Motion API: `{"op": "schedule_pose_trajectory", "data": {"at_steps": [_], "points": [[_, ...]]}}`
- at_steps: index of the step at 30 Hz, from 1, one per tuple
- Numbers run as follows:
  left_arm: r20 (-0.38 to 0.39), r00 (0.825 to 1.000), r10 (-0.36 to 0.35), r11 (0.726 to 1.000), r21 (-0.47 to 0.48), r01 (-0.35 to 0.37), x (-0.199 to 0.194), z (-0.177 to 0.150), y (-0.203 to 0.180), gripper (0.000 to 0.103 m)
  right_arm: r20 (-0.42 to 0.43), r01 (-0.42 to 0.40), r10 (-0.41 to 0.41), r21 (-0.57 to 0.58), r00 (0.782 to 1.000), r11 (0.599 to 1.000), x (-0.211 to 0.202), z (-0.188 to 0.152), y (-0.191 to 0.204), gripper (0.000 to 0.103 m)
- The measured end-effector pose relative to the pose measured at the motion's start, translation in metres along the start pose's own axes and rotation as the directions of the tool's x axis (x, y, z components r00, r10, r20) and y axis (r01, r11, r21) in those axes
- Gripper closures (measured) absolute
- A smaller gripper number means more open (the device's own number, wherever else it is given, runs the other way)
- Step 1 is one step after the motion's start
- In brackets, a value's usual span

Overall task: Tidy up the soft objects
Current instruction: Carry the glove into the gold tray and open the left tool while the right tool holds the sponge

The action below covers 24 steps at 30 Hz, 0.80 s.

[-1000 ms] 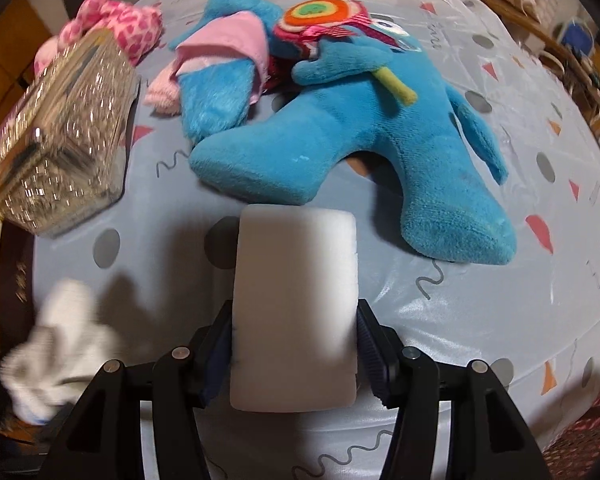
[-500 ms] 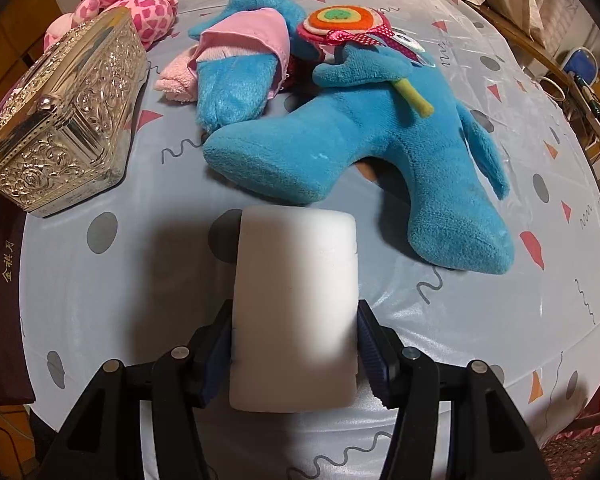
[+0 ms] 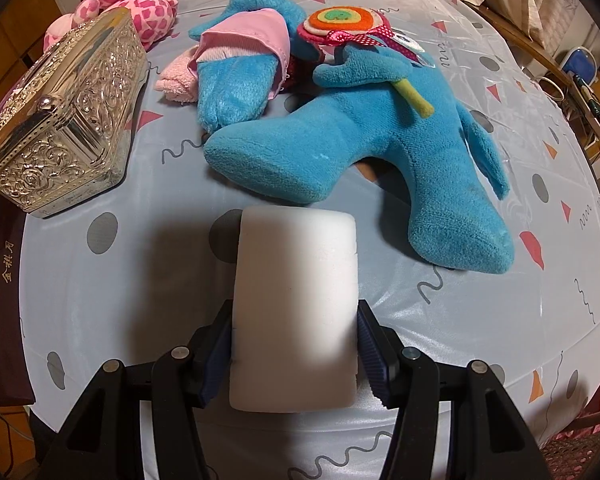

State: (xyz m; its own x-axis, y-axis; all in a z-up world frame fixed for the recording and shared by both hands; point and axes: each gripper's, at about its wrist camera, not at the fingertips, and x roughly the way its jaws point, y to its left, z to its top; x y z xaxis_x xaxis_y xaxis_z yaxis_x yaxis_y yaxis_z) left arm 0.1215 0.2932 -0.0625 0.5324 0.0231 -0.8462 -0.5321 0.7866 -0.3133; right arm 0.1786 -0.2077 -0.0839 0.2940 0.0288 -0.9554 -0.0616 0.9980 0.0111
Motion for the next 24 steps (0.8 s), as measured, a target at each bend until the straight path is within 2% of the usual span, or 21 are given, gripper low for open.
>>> {"op": "schedule_pose_trajectory", "data": {"at_steps": [3,5,6,12,16,24], "points": [[-0.001,1.0,0.008,1.0,-0.004,-0.008,0.011,0.004,0.0,0.045,0.001,0.002,-0.002,-0.003,1.0,1.0,0.0,-0.001,0.0,0.045],[-0.006,1.0,0.011,1.0,0.007,-0.011,0.015,0.006,-0.003,0.032,0.0,0.003,-0.003,-0.004,1.0,1.0,0.0,0.001,-0.002,0.045],[-0.005,1.0,0.007,1.0,0.017,-0.007,0.013,0.006,-0.004,0.031,0.001,0.003,-0.003,-0.006,1.0,1.0,-0.001,0.002,-0.002,0.045],[0.081,0.995,0.053,0.994,0.093,-0.061,-0.01,0.0,-0.01,0.031,0.002,0.007,-0.007,-0.01,1.0,1.0,0.002,0.004,-0.001,0.045],[0.169,0.984,0.06,0.98,0.175,-0.09,-0.04,-0.02,-0.022,0.029,0.006,0.012,-0.012,-0.02,1.0,1.0,0.004,0.005,0.002,0.046],[0.202,0.979,0.006,0.952,0.299,-0.067,-0.068,-0.067,-0.049,0.029,0.002,-0.049,0.05,-0.058,0.999,0.997,-0.002,-0.008,0.024,0.047]]}}
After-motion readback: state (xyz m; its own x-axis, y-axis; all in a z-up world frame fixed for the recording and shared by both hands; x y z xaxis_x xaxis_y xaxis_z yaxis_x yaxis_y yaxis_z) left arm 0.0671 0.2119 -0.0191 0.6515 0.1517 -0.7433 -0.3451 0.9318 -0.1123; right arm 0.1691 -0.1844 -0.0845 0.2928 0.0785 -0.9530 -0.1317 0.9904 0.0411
